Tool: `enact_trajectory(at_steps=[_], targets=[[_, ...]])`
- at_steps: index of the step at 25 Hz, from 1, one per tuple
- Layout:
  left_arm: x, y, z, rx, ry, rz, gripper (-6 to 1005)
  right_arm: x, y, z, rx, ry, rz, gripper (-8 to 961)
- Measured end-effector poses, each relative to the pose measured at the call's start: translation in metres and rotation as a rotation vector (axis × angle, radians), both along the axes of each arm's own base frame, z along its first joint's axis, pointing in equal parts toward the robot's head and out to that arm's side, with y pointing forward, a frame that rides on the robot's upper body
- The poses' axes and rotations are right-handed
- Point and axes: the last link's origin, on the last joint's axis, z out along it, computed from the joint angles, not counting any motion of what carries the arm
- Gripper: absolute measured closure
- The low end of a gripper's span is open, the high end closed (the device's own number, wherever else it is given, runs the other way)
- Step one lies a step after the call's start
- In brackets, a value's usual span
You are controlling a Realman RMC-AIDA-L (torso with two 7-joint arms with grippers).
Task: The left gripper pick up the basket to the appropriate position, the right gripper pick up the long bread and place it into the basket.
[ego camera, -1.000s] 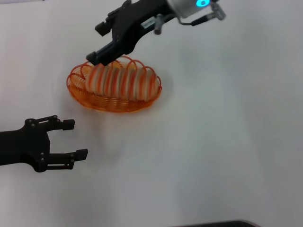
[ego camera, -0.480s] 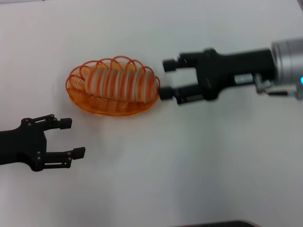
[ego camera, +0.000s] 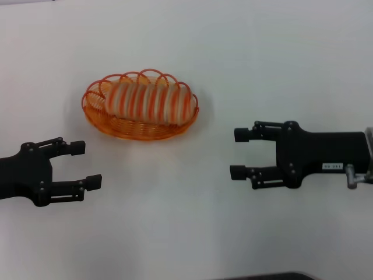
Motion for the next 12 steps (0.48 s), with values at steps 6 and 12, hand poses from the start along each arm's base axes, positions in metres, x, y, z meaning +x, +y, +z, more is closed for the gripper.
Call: enact_trajectory(at_steps=[6,12], targets=[[-0.002,0.0,-0.001,0.0,0.003,0.021,125,0.021,-0.011,-0.001,0.006,-0.059,-0.037,105],[-0.007,-0.002,-0.007,-0.001,0.003,0.05,125,0.026,-0.014,-0.001,-0.001,-0.08,-0.048,105]])
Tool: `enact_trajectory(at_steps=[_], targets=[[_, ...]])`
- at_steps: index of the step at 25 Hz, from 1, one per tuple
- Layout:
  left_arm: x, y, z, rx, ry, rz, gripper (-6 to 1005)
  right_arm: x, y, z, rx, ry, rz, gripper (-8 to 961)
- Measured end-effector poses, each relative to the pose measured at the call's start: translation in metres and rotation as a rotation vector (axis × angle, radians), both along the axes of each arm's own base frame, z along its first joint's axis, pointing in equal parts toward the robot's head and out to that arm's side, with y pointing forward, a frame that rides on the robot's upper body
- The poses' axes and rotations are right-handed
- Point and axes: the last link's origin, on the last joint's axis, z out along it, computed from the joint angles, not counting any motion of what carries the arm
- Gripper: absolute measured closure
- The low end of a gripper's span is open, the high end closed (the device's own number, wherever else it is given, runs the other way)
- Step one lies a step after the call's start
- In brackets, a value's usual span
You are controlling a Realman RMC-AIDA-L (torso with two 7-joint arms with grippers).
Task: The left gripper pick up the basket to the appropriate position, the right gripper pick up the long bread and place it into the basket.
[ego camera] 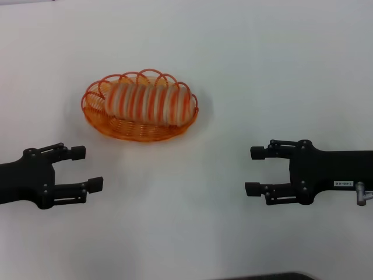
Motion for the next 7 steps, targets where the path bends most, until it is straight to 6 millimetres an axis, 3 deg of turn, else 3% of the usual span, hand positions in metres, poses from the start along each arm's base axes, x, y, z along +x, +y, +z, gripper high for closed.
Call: enact_trajectory(at_steps=[7], targets=[[-0.0016,-0.0003,-0.0031,-0.002,0.006,0.008,125,0.0014,-0.0001,0.0001,0.0,-0.012,0.007,105]])
